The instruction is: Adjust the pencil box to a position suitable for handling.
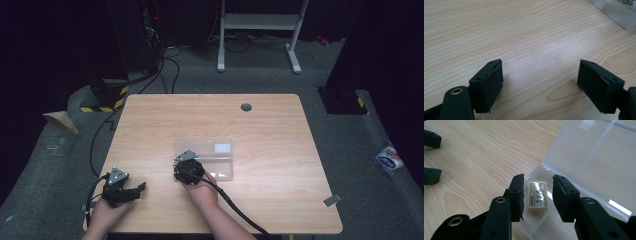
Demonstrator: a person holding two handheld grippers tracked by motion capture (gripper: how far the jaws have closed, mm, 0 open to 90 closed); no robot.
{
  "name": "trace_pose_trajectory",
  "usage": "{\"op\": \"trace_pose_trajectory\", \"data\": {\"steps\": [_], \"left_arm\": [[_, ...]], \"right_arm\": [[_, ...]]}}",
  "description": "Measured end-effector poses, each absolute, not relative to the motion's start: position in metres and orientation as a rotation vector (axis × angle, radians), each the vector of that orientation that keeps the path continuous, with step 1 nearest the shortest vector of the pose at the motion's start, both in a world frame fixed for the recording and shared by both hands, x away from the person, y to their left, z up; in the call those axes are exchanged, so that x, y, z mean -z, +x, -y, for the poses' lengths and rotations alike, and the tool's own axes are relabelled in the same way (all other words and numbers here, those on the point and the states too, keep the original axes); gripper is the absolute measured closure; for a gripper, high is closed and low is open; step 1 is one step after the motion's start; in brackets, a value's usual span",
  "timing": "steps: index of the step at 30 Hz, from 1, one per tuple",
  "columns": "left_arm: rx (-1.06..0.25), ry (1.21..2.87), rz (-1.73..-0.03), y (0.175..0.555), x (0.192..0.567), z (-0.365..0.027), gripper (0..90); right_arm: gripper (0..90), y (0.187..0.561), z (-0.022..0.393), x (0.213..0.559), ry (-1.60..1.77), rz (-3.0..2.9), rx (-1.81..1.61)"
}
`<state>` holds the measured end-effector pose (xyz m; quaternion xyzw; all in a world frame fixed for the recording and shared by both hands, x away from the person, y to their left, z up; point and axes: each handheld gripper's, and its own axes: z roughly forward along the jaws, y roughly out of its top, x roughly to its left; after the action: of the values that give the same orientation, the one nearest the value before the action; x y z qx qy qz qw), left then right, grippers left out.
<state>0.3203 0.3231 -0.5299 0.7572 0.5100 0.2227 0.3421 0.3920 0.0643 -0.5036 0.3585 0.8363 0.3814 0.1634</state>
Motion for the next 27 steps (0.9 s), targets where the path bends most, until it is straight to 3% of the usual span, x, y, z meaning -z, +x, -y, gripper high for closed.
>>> {"op": "trace_pose_trajectory", "data": {"steps": [27], "left_arm": [[-0.581,1.972,-1.326,0.32,0.53,-0.323,20.9]], "right_arm": [[61.6,0.393,-0.052,0.495,1.017,-2.37,-1.099]]}}
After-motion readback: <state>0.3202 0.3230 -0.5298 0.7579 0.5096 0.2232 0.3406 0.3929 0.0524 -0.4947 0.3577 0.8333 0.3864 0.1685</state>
